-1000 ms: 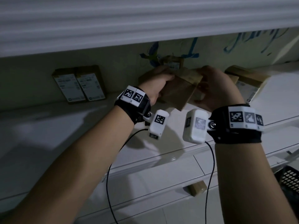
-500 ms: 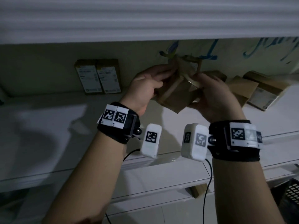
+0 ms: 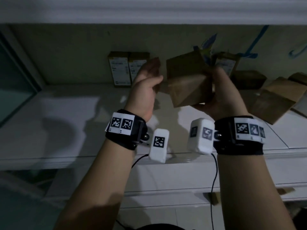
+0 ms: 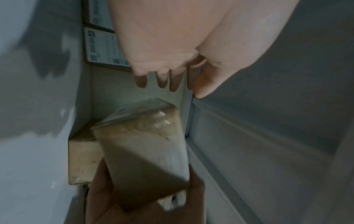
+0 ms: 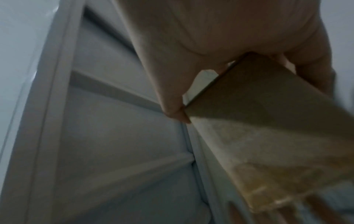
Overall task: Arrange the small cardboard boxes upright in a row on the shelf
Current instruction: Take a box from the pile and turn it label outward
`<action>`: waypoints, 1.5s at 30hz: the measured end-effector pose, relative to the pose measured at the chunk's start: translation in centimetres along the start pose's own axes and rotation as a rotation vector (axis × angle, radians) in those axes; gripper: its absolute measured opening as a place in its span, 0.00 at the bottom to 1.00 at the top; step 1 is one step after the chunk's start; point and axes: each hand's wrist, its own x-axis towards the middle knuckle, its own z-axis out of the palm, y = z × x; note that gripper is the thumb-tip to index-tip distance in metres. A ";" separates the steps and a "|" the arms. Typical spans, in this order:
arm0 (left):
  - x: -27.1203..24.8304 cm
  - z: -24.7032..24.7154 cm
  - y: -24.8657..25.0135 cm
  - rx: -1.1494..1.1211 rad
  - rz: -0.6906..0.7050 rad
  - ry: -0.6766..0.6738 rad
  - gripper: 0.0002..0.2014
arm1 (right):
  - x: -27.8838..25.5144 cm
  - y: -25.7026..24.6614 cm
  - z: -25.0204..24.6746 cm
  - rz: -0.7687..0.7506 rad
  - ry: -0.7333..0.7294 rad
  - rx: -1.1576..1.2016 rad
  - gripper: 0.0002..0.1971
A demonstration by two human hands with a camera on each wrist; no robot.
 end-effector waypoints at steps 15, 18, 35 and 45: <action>-0.7 -2.4 -0.5 0.234 -0.296 -0.038 0.31 | 0.6 3.6 0.4 0.241 -0.286 0.002 0.19; -0.5 -2.6 -0.7 0.215 -0.274 0.024 0.33 | -0.2 3.6 0.7 0.158 -0.351 -0.058 0.21; -1.3 -3.7 4.0 0.634 0.017 0.063 0.50 | 0.1 3.5 1.5 0.040 -0.233 -0.362 0.19; -1.9 -6.7 4.3 0.783 -0.062 0.005 0.58 | -0.2 1.1 4.1 -0.474 -0.218 -0.928 0.56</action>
